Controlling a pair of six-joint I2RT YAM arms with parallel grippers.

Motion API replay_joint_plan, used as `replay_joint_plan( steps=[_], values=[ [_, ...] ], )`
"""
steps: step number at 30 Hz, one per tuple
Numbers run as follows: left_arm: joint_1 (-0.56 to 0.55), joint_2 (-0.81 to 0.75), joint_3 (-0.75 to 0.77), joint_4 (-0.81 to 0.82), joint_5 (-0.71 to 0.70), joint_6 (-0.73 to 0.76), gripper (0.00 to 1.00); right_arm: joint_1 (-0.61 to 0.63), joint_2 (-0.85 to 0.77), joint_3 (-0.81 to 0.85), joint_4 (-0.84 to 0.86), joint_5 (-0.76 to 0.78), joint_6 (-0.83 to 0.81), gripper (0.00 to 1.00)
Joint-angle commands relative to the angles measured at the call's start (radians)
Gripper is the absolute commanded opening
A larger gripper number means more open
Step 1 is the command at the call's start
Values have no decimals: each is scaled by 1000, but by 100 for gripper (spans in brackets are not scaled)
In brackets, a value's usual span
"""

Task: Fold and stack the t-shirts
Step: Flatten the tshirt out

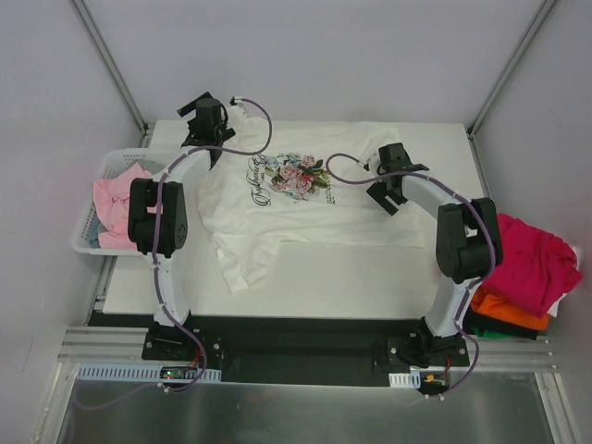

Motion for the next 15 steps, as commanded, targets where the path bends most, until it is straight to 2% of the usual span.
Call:
replay_joint_plan(
  steps=[1, 3, 6, 10, 12, 15],
  values=[
    [-30, -227, -88, -60, 40, -105, 99, 22, -100, -15, -27, 1, 29, 100],
    [-54, -290, -135, -125, 67, -147, 99, 31, -134, -29, -45, 1, 27, 100],
    [-117, -438, -340, -228, 100, -179, 99, 43, -192, -71, -97, -22, 14, 100],
    [-241, -645, -574, -269, 83, -214, 99, 53, -256, -147, -131, -45, -2, 100],
    [-288, -698, -675, -294, 72, -249, 99, 57, -298, -198, -134, -48, -9, 100],
    [-341, -775, -750, -364, 81, -315, 99, 59, -338, -261, -149, -63, -17, 100]
  ],
)
